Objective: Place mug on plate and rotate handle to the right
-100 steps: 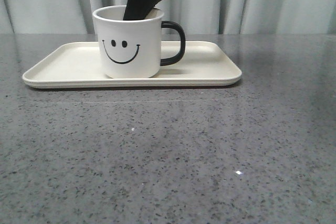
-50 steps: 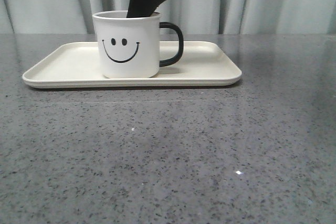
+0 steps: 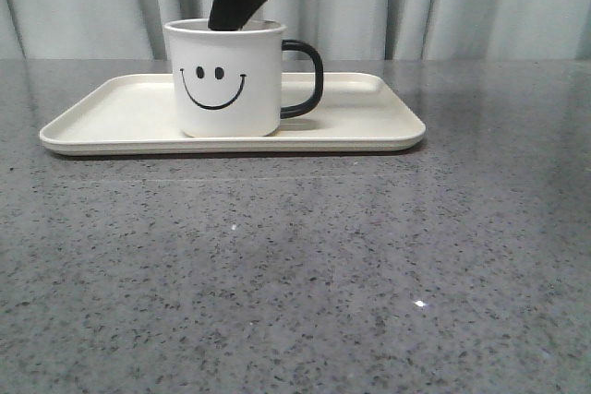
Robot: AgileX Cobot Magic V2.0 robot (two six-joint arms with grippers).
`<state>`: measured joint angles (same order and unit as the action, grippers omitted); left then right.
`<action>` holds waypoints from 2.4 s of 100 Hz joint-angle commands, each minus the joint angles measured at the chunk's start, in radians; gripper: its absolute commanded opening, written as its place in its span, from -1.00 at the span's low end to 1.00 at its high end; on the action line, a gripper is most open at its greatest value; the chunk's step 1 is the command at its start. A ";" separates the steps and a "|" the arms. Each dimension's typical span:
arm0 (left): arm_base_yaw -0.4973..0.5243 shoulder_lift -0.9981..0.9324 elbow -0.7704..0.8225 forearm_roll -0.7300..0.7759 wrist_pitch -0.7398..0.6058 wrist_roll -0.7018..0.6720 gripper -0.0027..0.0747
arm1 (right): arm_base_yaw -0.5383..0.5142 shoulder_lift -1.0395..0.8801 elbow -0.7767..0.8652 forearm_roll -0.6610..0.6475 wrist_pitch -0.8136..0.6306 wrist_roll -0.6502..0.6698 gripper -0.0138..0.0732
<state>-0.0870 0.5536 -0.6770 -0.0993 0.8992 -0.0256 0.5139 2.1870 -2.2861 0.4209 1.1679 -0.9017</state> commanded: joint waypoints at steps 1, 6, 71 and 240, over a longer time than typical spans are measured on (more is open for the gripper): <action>0.003 0.003 -0.026 -0.014 -0.063 -0.002 0.21 | 0.001 -0.110 -0.031 0.021 -0.051 0.002 0.38; 0.003 0.003 -0.026 -0.014 -0.063 -0.002 0.21 | 0.001 -0.127 -0.031 0.021 -0.041 0.002 0.38; 0.003 0.003 -0.026 -0.015 -0.058 -0.002 0.21 | -0.135 -0.428 0.122 -0.061 -0.050 0.264 0.38; 0.003 0.003 -0.026 -0.041 -0.058 -0.002 0.21 | -0.451 -1.713 1.550 -0.336 -0.328 0.792 0.37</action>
<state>-0.0870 0.5536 -0.6770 -0.1221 0.9010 -0.0256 0.0687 0.4954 -0.7270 0.0982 0.9159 -0.1277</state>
